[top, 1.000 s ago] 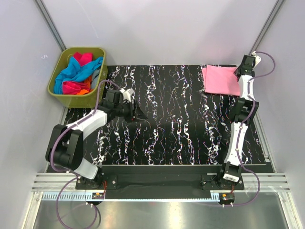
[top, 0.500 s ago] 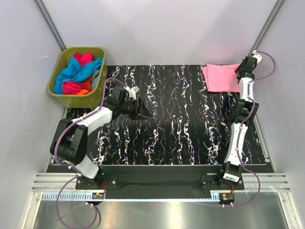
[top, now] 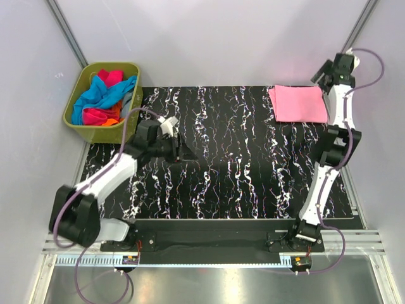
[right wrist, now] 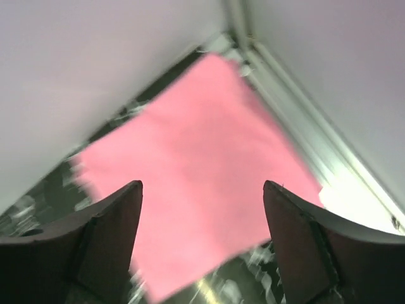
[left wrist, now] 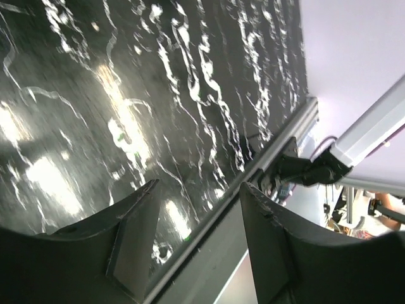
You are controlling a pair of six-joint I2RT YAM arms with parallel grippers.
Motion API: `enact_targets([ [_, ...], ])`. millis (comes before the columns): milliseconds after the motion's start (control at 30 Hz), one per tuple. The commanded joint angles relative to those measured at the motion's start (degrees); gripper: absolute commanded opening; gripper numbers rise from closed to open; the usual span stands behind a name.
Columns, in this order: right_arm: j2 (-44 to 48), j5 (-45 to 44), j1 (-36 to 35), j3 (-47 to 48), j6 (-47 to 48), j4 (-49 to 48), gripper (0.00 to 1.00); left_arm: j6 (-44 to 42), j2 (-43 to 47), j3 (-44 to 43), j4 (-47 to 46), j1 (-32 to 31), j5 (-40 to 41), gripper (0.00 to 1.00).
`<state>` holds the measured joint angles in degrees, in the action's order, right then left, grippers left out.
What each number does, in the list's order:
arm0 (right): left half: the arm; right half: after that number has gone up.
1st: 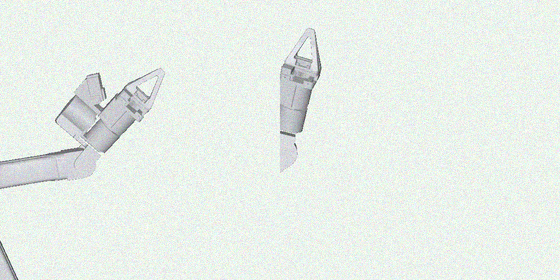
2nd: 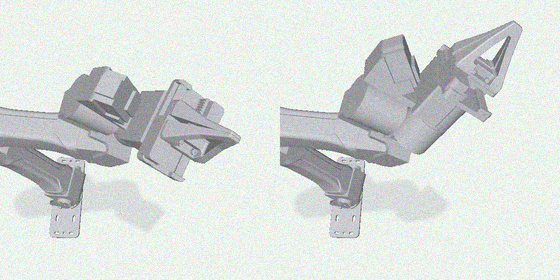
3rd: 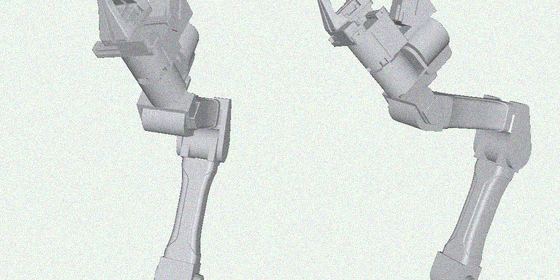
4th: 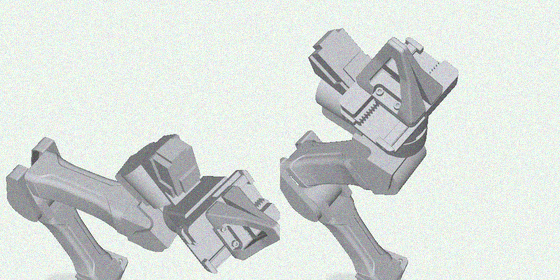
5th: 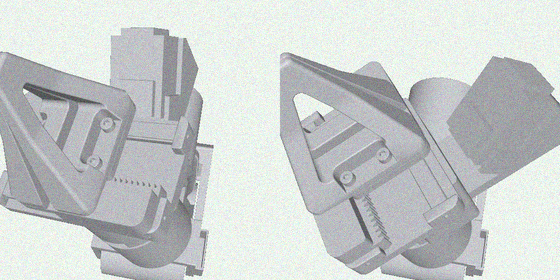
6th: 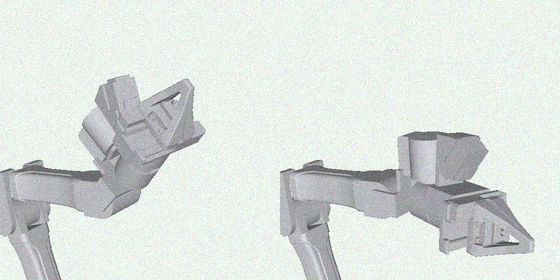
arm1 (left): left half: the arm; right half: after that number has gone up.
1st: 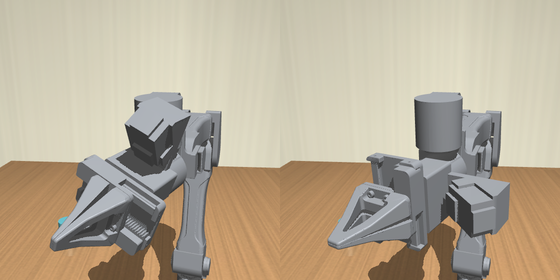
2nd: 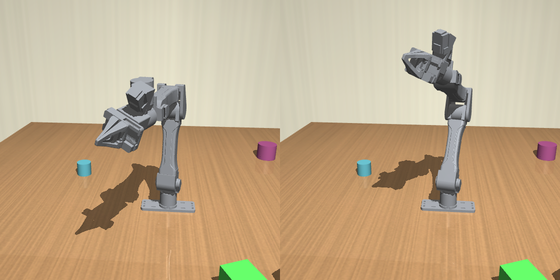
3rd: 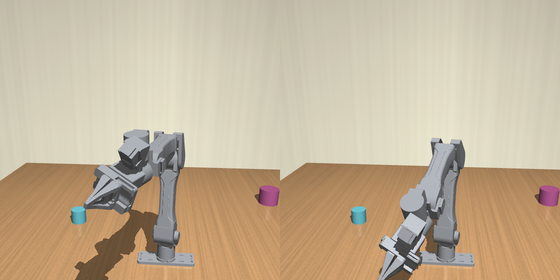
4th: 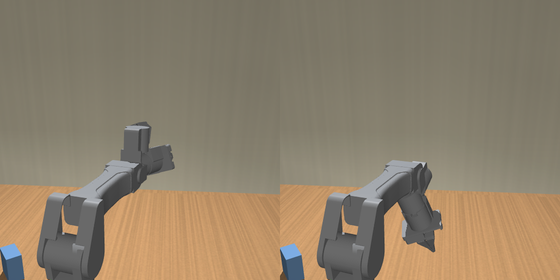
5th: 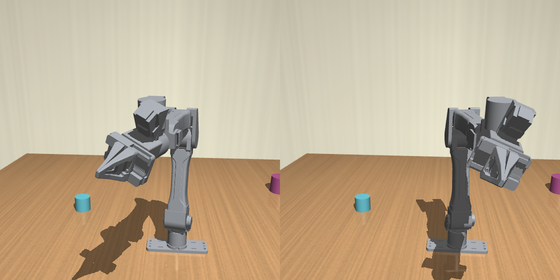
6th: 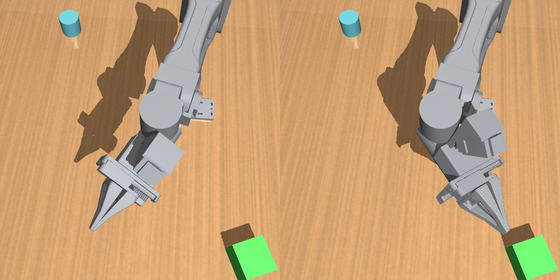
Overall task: Fold and stack the t-shirts
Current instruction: Reset both grippers
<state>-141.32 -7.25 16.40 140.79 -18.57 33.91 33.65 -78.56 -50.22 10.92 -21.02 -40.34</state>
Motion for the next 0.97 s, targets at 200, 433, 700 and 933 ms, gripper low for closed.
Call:
enact_targets([
  [200,35.2,19.7,-13.7,-38.5,-8.5,2.6,1.00,1.1,23.6,14.0,0.5,2.8,1.0,0.62],
  [433,61.7,36.0,-15.4,-79.0,-16.4,-10.8,1.00,9.5,36.5,24.9,-4.0,3.4,0.5,0.81],
  [700,75.7,46.2,-15.3,-110.8,-23.8,-21.5,1.00,29.4,47.4,43.4,-24.0,3.8,0.9,0.99],
  [933,83.0,57.9,-15.3,-132.2,-41.1,-55.0,1.00,45.9,50.9,55.3,-47.0,4.1,0.1,0.99],
])
